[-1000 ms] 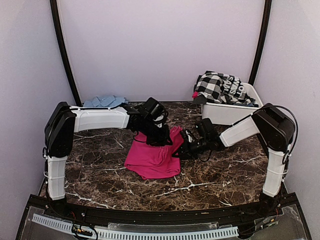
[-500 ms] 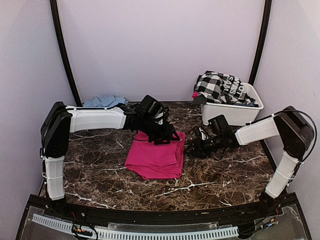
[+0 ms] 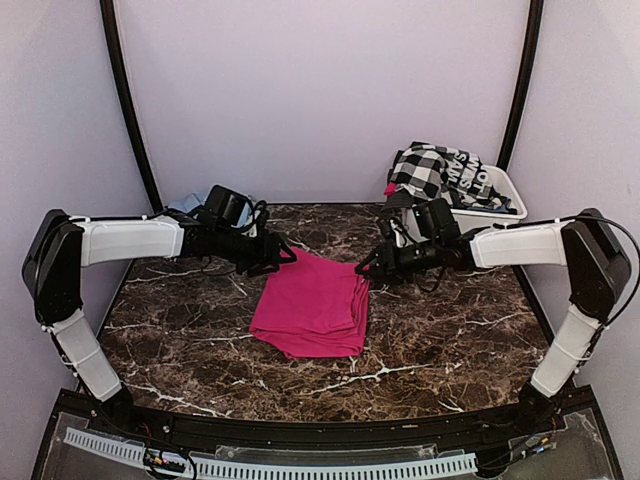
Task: Fold and stack the mixed laundry pile
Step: Smooth out the 1/2-rectangle-folded trousers at the center of the board.
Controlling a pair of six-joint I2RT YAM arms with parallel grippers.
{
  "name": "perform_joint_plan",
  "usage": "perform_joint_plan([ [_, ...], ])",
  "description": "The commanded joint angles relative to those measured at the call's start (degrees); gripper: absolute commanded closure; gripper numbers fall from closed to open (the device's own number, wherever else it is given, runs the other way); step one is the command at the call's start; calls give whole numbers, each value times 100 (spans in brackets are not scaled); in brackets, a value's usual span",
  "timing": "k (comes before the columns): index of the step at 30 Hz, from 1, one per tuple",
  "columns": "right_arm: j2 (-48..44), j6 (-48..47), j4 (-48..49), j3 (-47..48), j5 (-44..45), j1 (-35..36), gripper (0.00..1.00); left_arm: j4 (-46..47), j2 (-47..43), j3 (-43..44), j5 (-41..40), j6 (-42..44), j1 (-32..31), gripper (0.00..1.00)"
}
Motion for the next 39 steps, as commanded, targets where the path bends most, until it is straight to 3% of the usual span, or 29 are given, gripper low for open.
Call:
perform_joint_plan([
  [1, 524, 41, -43, 808, 32, 241, 64, 472, -59, -242, 222, 257, 91, 44],
  [9, 1368, 29, -26, 895, -30, 354, 65, 627, 648, -377, 502, 342, -39, 50],
  [15, 1972, -353, -702, 640, 497, 214, 76, -206, 982, -340, -535, 710, -701, 50],
  [21, 2197, -653, -996, 866, 716, -85, 78, 267, 1018, -1055, -376, 308, -861, 49],
  [26, 2550, -900, -1211, 1605, 523, -72, 79, 745, 304, -1348, -304, 585, -853, 36],
  [32, 1901, -1512, -1497, 1739, 885, -38, 78, 933, -730, -1382, -596, 798, -457, 4],
  [39, 895, -1659, -2083, 1779, 1451, 491, 75, 530, -141, -478, -420, 1146, -13, 6],
])
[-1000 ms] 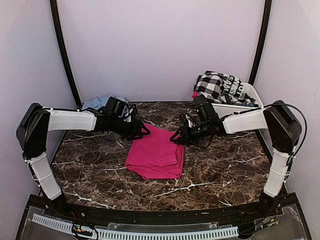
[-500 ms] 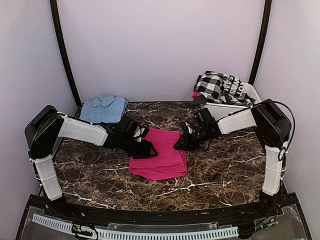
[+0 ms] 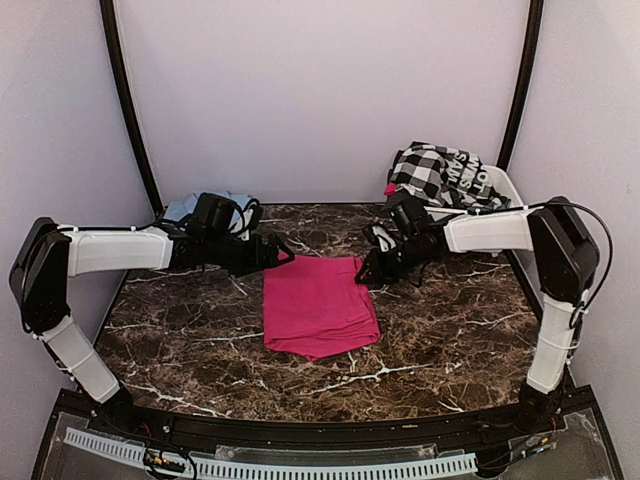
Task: Fold and stack the mixed laundry pile
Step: Smooth out the 1/2-rectangle-folded trousers at the center of the board.
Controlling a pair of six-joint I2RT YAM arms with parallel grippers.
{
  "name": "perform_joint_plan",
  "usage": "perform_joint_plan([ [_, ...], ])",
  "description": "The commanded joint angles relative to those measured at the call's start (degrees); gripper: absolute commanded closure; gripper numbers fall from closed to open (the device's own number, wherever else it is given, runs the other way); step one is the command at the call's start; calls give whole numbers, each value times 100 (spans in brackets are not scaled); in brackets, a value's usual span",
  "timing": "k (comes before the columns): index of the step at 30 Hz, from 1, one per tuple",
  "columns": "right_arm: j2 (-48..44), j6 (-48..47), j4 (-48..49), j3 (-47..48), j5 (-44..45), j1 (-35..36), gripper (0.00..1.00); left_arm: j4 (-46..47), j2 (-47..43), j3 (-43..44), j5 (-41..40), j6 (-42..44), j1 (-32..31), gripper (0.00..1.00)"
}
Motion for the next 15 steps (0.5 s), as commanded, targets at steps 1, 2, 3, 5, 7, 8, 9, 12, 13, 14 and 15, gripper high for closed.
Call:
perform_joint_plan([
  [1, -614, -52, -377, 42, 388, 475, 75, -409, 542, 784, 43, 398, 34, 9],
  [2, -641, 68, -272, -22, 326, 596, 75, -442, 793, 906, 49, 509, 34, 11],
  [3, -652, 181, -187, -62, 289, 723, 74, -550, 913, 1177, 14, 576, 34, 13],
  [5, -577, 431, 9, -112, 196, 984, 74, -710, 1261, 1558, -94, 727, 38, 17],
  [7, -395, 615, 199, -129, 88, 1199, 74, -837, 1580, 1900, -142, 860, 36, 20],
  [8, -263, 682, 269, -133, 50, 1242, 74, -891, 1774, 2000, -136, 928, 35, 21],
  [9, -136, 740, 318, -146, 31, 1263, 75, -903, 1873, 2185, -87, 952, 34, 22],
  [12, 206, 769, 304, -212, 81, 1250, 77, -1183, 2390, 2554, -100, 1052, 53, 26],
  [13, 299, 702, 205, -224, 156, 1241, 77, -1260, 2476, 2648, -201, 1041, 85, 26],
  [14, 357, 635, 104, -251, 246, 1209, 78, -1414, 2602, 2660, -376, 980, 108, 28],
  [15, 402, 552, -14, -283, 339, 1169, 79, -1534, 2668, 2635, -512, 934, 143, 30],
])
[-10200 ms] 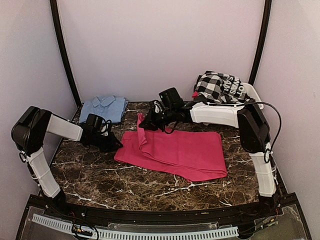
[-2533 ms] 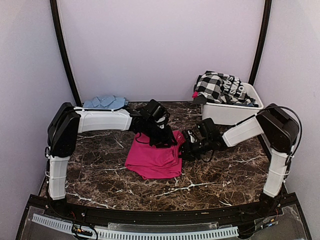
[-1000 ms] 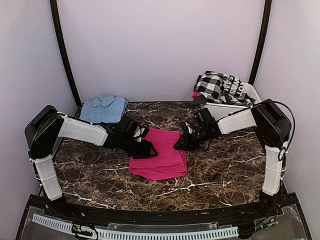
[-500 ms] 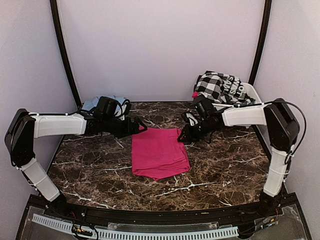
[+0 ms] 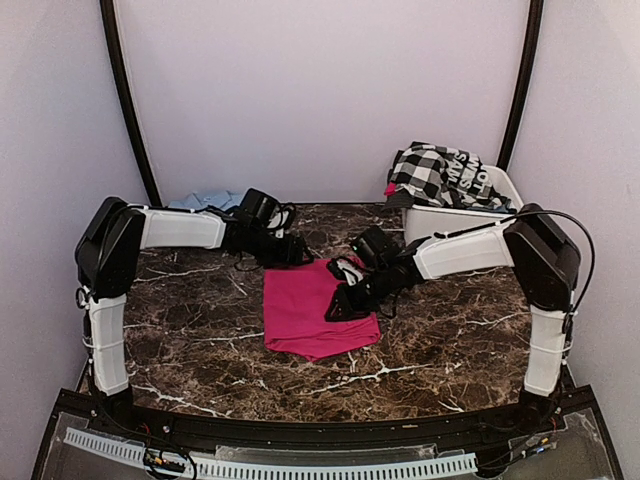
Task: Fold and stack the mixed laundry pile
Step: Smooth out the 1/2-rectangle-folded trousers at the center of the board.
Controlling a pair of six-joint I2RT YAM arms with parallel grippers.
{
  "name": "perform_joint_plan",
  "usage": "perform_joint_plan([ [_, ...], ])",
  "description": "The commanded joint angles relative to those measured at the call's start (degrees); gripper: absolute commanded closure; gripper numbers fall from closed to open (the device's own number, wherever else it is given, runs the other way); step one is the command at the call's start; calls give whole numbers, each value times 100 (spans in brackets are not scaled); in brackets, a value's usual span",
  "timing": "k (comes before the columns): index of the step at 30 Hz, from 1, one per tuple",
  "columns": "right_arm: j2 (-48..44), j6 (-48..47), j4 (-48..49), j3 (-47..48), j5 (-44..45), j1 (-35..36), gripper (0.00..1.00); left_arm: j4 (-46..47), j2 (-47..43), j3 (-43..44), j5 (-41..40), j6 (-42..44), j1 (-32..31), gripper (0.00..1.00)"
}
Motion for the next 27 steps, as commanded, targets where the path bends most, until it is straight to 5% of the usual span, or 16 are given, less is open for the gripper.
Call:
perform_joint_plan([
  [1, 302, -134, -312, -213, 340, -199, 79, -918, 237, 150, -551, 57, 91, 33],
  [8, 354, -798, -833, -174, 686, -1012, 80, -899, -598, -1613, -516, -610, 75, 51],
  [13, 855, -1490, -957, 593, 898, -1238, 81, -323, -1726, -3134, -25, -1317, -692, 52],
  [20, 1015, -1956, -1171, 1444, 1026, -1164, 81, -114, -3212, -3797, -280, -1963, -1017, 41],
  [25, -47, -2237, -949, 1118, 1349, -873, 75, -22, -4200, -3993, -898, -2164, -786, 7],
  [27, -503, -2352, -808, 929, 1374, -537, 71, 253, -4421, -4226, -720, -2372, -409, 2],
])
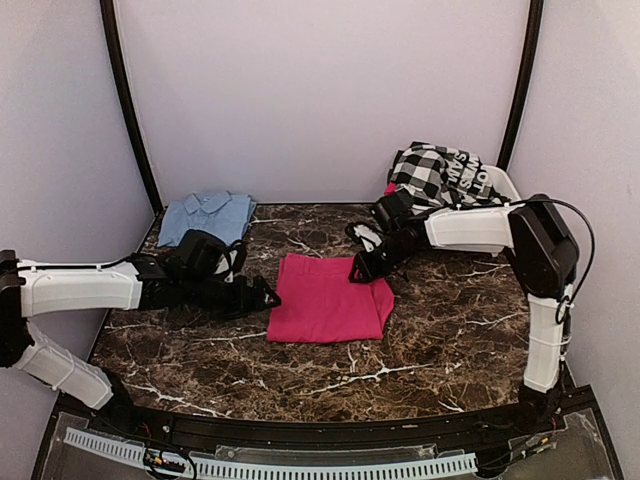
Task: Fold and stack the mixed laundry pile
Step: Smooth out the 1/2-rectangle-folded trousers at the center of the board, then pick up the 1/2-rectangle-folded trousers from the center of the board.
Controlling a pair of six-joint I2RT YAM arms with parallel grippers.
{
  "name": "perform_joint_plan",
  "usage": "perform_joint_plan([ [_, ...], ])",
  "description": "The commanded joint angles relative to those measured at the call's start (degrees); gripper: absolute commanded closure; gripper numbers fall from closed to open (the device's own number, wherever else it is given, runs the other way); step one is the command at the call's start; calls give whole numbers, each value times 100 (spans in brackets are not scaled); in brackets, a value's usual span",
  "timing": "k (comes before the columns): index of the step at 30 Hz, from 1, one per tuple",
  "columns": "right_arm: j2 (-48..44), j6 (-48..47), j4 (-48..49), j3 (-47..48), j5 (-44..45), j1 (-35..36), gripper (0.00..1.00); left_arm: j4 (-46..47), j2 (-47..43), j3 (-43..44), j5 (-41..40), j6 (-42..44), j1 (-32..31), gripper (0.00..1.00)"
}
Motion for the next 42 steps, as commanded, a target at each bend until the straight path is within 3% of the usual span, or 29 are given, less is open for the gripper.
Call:
perform_joint_plan([
  [1, -1191, -394, 192, -319, 434, 644, 69, 411, -575, -503, 33, -507, 767, 1],
  [5, -1317, -421, 347, -394, 657, 1427, 68, 628, -477, -612, 647, -738, 1616, 1],
  [10, -893, -628, 449, -130, 1073, 2305, 69, 195, -22, -264, 659, -665, 1884, 1],
  [16, 40, -735, 212, 611, 1512, 2930, 72, 348, 308, -212, 945, -702, 2049, 1],
  [23, 731, -976, 68, 1263, 1798, 3098, 72, 408, 395, -312, 1050, -702, 2158, 1],
  [34, 1436, -1039, -47, 1111, 1685, 3171, 68, 686, 698, -487, 1395, -671, 2291, 1],
  [39, 1314, -1237, -67, 1019, 2186, 3175, 84, 1176, 916, -595, 1605, -782, 2291, 1],
  [42, 1250, -1459, -251, 1050, 2478, 3227, 70, 1256, 965, -605, 1622, -821, 2291, 1],
])
